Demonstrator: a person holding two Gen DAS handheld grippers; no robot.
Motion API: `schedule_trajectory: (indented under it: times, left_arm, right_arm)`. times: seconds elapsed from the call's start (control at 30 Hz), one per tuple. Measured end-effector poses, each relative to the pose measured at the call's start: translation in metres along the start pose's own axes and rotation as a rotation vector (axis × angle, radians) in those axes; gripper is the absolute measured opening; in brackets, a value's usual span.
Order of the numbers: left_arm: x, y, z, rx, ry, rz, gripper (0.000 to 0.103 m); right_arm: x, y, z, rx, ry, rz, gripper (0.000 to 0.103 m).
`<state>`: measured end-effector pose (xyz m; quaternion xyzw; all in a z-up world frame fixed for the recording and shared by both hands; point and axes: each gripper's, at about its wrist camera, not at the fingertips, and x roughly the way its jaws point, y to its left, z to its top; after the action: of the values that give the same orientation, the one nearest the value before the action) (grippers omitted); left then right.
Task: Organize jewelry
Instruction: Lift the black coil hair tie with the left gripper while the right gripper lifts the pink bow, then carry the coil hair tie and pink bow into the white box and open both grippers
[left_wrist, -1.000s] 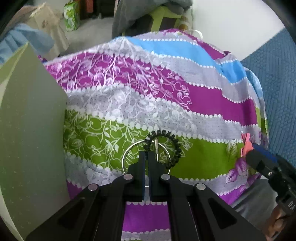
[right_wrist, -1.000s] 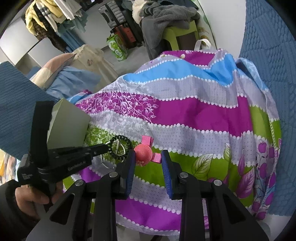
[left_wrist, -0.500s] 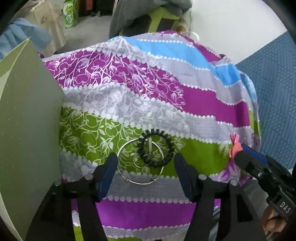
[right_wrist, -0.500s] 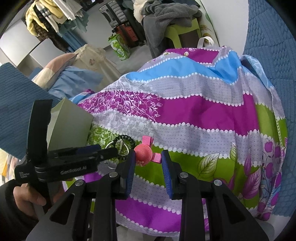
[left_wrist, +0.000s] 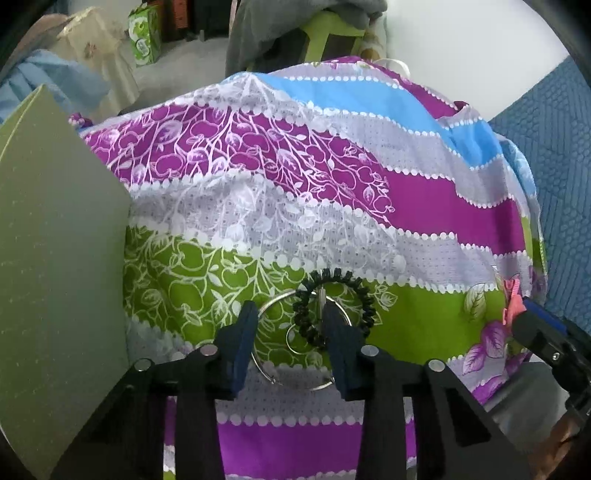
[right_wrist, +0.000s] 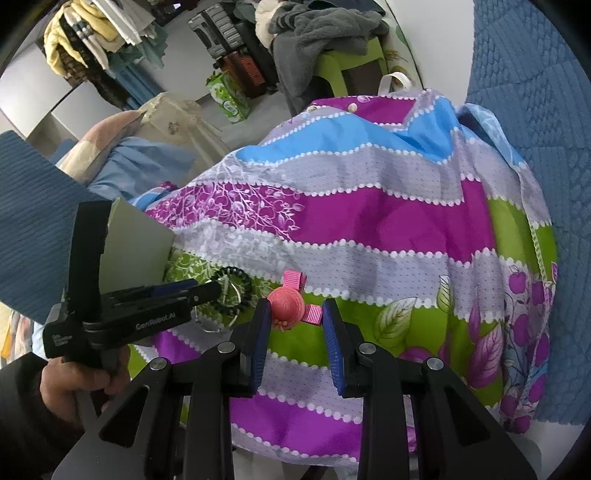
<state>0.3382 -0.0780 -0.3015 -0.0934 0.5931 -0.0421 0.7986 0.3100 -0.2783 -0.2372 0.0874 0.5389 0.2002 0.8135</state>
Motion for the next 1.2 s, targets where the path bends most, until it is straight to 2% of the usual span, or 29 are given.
schedule_trajectory:
  times: [0.13,0.27,0.3,0.53,0.93,1.2]
  left_arm:
    - [0.002,-0.007,0.002,0.028,-0.008,0.000,0.027]
    - [0.012,-0.019,0.002,0.067,0.014,-0.002,0.009]
    - [0.012,-0.024,0.000,0.096,0.002,0.008,0.008]
    - [-0.010,-0.033,0.003,0.103,-0.046,-0.035,0.007]
    - [-0.113,-0.019,0.019,0.077,-0.160,-0.129,0.007]
    - [-0.163,-0.001,0.022,0.063,-0.206,-0.176,0.008]
  right_arm:
    - [0.000,-0.003,-0.002,0.006,0.003,-0.003,0.026]
    - [0.001,-0.002,-0.003,0.002,0.007,-0.008,0.026]
    - [0.000,-0.001,-0.003,0.000,0.006,-0.010,0.026]
    - [-0.007,0.002,0.000,-0.011,-0.007,-0.024,0.026]
    - [-0.046,0.040,0.016,-0.055,-0.092,-0.037,0.026]
    - [-0.077,0.075,0.032,-0.083,-0.172,-0.042,0.026]
